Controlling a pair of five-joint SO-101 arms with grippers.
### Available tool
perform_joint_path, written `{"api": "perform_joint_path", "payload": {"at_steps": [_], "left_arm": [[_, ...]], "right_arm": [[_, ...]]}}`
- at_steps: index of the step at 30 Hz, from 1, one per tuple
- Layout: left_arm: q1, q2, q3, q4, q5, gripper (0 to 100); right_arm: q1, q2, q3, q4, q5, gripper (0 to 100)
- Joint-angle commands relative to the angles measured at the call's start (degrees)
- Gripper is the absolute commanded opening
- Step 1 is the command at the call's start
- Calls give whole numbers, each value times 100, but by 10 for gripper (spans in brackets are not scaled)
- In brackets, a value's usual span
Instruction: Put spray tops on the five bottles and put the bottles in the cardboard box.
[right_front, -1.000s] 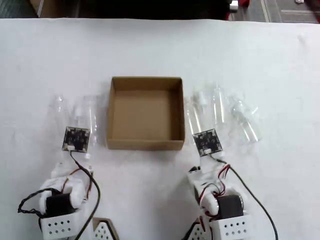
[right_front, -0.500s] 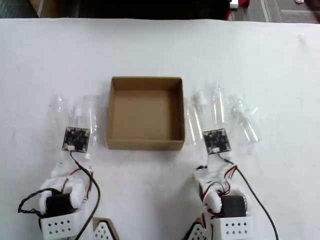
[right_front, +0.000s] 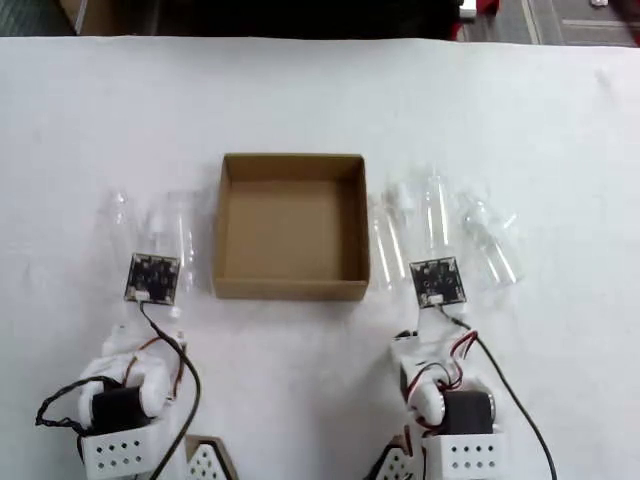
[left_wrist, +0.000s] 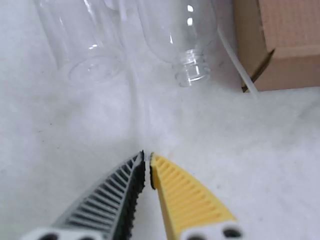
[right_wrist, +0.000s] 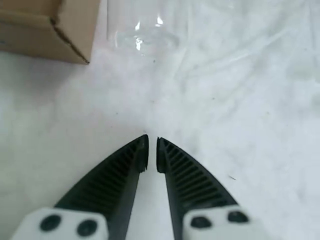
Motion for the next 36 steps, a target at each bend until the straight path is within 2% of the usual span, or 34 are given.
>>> {"api": "perform_joint_path", "payload": {"at_steps": [1, 8, 16, 25, 31, 36], "left_arm": [[22, -40, -18, 9, 53, 24], [-13, -40, -334, 26, 18, 24], [22, -40, -2365, 26, 53, 24], [22, -40, -4026, 149, 44, 24], [22, -40, -4580, 123, 26, 24], [31, -40, -4431, 149, -211, 28]], "right_arm": [[66, -31, 53, 22, 53, 19], [92, -31, 53, 22, 53, 19], [92, -31, 53, 22, 53, 18], [84, -31, 53, 22, 53, 17], [92, -31, 53, 22, 53, 17], [92, -31, 53, 22, 53, 17]]}}
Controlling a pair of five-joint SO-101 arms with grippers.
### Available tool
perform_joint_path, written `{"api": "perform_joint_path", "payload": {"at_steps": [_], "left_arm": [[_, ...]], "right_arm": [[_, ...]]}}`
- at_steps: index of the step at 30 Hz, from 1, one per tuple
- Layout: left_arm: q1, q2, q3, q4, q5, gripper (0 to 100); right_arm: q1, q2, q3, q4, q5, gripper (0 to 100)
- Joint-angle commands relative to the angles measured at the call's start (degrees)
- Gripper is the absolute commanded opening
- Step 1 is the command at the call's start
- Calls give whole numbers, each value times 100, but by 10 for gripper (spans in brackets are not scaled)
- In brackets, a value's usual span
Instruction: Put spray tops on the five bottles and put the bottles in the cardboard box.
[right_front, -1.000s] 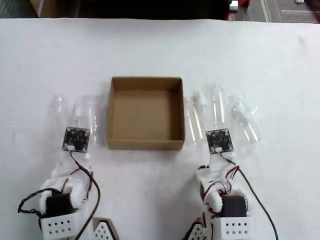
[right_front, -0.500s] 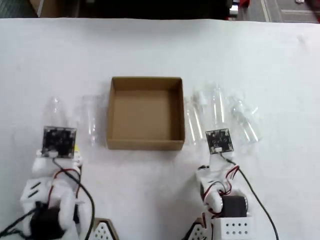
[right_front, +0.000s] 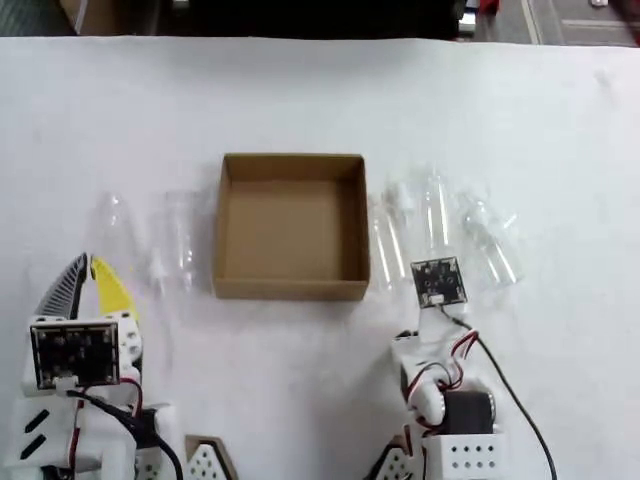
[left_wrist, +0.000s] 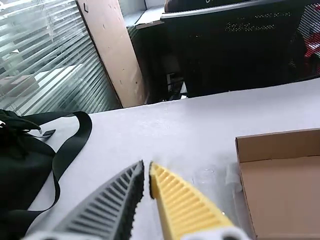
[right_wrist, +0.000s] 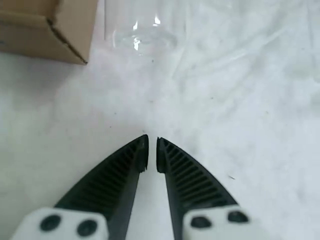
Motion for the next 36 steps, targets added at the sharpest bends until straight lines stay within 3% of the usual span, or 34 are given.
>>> {"api": "perform_joint_path", "payload": {"at_steps": [1, 5, 7, 16, 26, 31, 36], "left_arm": [[40, 66, -44, 0, -492, 28], [338, 66, 88, -264, -2251, 28], [567, 66, -18, -369, -2734, 24], [1007, 470, -536, -457, -2189, 27], [1077, 4268, -2312, -35, -958, 24], [1754, 4875, -2760, -193, -510, 24], [2360, 4866, -2040, -879, -316, 24]], "right_arm": [[75, -31, 53, 22, 53, 17], [75, -31, 53, 22, 53, 17], [75, -31, 53, 22, 53, 17], [75, -31, 53, 22, 53, 17], [75, -31, 53, 22, 53, 17], [75, -31, 53, 22, 53, 17], [75, -31, 53, 22, 53, 18]]}}
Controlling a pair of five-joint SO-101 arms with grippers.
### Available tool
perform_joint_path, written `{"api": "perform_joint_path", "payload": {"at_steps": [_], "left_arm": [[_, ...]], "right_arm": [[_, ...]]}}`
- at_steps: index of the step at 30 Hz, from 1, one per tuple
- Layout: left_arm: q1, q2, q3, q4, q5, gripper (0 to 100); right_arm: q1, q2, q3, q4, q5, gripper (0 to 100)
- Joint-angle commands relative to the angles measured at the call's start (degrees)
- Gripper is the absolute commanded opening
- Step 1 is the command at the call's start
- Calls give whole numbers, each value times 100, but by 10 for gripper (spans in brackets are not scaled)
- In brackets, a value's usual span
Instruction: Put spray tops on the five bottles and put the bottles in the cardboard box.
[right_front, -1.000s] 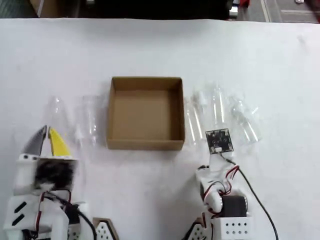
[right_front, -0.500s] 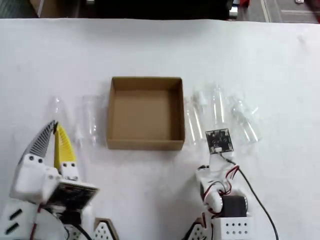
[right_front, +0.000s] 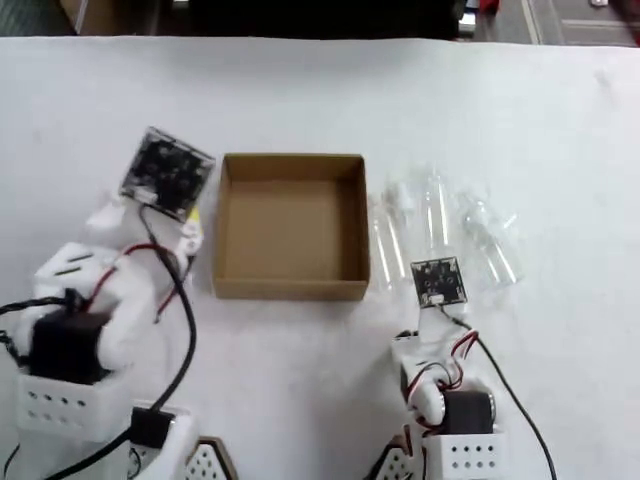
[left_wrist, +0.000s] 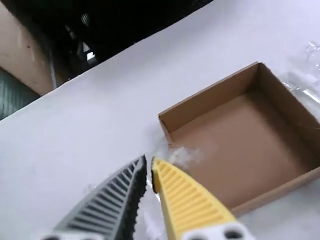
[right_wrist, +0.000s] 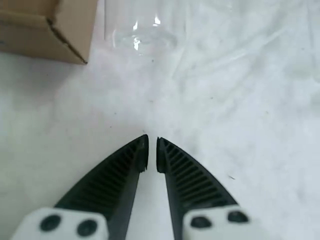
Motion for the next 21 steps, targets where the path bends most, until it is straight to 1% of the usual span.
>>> {"api": "perform_joint_path", "payload": {"at_steps": [1, 7, 11, 13, 17, 21], "left_arm": [[426, 48, 536, -703, 176, 24], [444, -84, 1873, -1829, 202, 24], [409, -620, 2585, -2593, 756, 24], [321, -1007, 3007, -2910, 923, 24], [312, -1903, 3745, -3165, 949, 24], [330, -2527, 3956, -3112, 949, 25]], "right_arm": [[66, -31, 53, 22, 53, 19], [31, -31, 53, 4, 53, 21], [31, -31, 53, -4, 53, 22], [31, -31, 53, -4, 53, 22], [31, -31, 53, -4, 53, 22], [31, -31, 53, 4, 53, 22]]}}
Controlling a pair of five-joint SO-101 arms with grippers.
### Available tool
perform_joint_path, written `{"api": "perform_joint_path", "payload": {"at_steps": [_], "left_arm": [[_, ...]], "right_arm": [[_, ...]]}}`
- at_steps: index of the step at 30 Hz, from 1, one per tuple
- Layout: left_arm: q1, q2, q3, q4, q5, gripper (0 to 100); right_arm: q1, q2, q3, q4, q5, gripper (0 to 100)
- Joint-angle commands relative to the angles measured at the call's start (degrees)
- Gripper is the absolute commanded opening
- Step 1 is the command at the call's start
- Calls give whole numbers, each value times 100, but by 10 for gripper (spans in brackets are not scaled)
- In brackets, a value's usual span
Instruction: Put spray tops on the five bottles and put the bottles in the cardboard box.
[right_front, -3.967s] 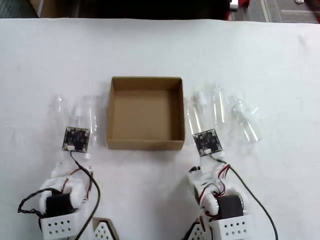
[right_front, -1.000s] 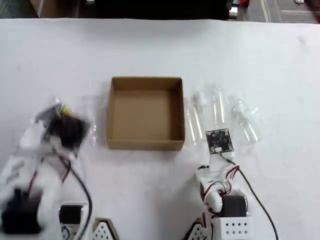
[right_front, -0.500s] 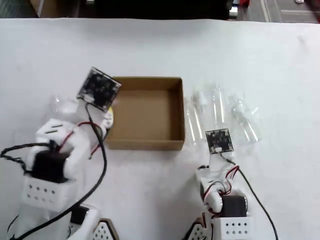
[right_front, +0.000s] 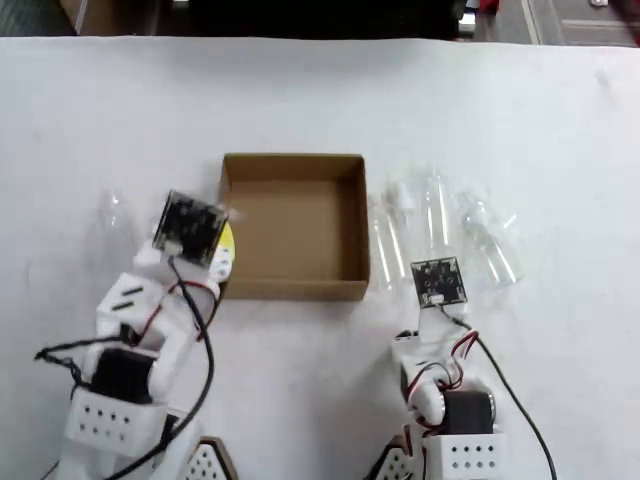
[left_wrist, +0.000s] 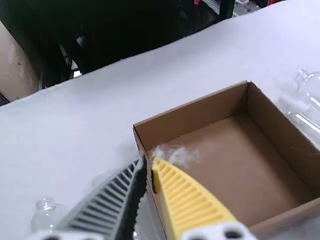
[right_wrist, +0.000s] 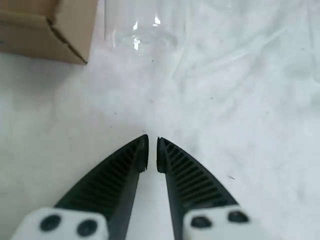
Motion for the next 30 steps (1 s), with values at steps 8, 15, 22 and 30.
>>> {"api": "perform_joint_path", "payload": {"at_steps": [8, 15, 22, 30], "left_arm": [[-48, -198, 26, -290, 70, 24], [-57, -145, 53, -378, 79, 24], [-57, -145, 62, -378, 70, 24], [-75, -145, 62, -378, 70, 24]], "right_arm": [[31, -31, 53, 22, 53, 22], [66, -31, 53, -127, 53, 22], [848, -31, 9, -1051, 53, 22], [2923, -31, 35, -1657, 167, 22]]}}
